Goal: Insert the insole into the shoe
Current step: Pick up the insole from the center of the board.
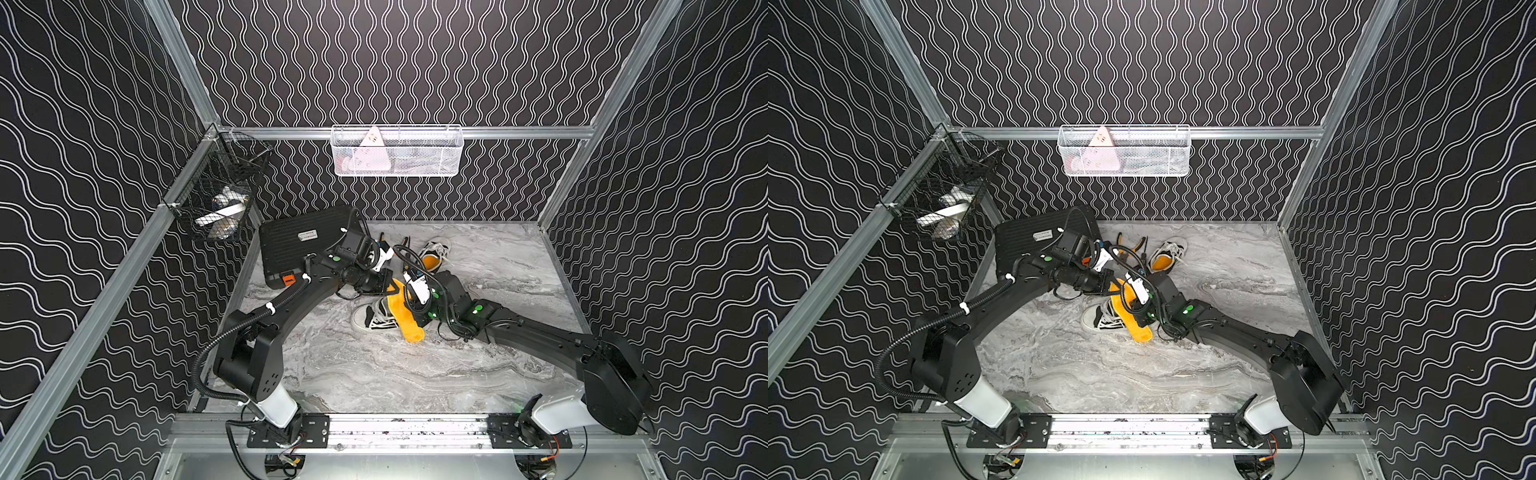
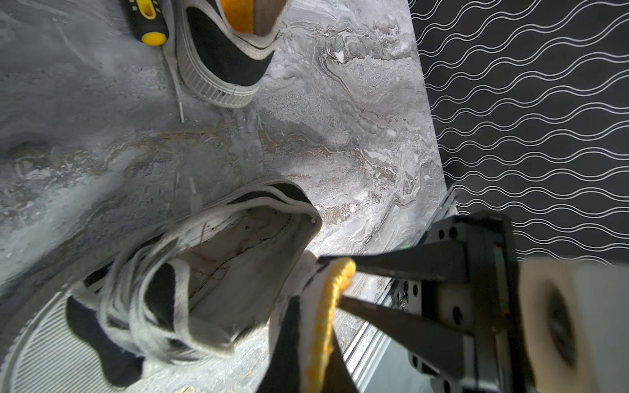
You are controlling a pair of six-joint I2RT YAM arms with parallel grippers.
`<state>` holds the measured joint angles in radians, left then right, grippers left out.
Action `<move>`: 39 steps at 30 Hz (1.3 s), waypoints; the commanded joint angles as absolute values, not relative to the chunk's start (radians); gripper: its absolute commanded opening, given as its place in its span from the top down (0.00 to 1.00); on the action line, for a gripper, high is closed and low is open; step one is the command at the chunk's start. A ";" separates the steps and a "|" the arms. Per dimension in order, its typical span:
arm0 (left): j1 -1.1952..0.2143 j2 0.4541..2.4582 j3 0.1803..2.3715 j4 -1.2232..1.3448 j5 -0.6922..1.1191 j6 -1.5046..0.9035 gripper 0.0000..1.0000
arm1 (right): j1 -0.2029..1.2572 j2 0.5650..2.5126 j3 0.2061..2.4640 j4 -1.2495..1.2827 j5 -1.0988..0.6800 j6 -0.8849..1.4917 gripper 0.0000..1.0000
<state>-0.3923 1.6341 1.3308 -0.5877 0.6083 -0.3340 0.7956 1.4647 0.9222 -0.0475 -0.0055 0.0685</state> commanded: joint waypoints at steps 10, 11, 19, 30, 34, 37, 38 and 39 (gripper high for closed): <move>-0.391 1.631 1.328 -0.637 0.732 -0.239 0.94 | 0.706 1.483 0.988 -0.138 -0.257 0.058 0.35; -0.391 1.629 1.329 -0.645 0.750 -0.221 0.94 | 0.691 1.482 0.994 -0.153 -0.290 0.051 0.34; -0.391 1.628 1.313 -0.640 0.822 -0.175 0.94 | 0.571 1.607 1.096 -0.322 -0.646 -0.044 0.33; -0.391 1.633 1.302 -0.652 0.864 -0.146 0.94 | 0.574 1.600 1.070 -0.221 -0.809 -0.038 0.40; -0.391 1.634 1.299 -0.627 0.804 -0.187 0.95 | 0.573 1.578 1.065 -0.228 -0.743 -0.016 0.72; -0.391 1.633 1.295 -0.611 0.713 -0.226 0.95 | 0.590 1.536 1.031 -0.185 -0.623 0.029 0.81; -0.391 1.638 1.297 -0.615 0.684 -0.231 0.95 | 0.604 1.524 1.023 -0.176 -0.569 0.035 0.82; -0.391 1.642 1.302 -0.621 0.663 -0.233 0.95 | 0.630 1.517 1.014 -0.168 -0.494 0.036 0.83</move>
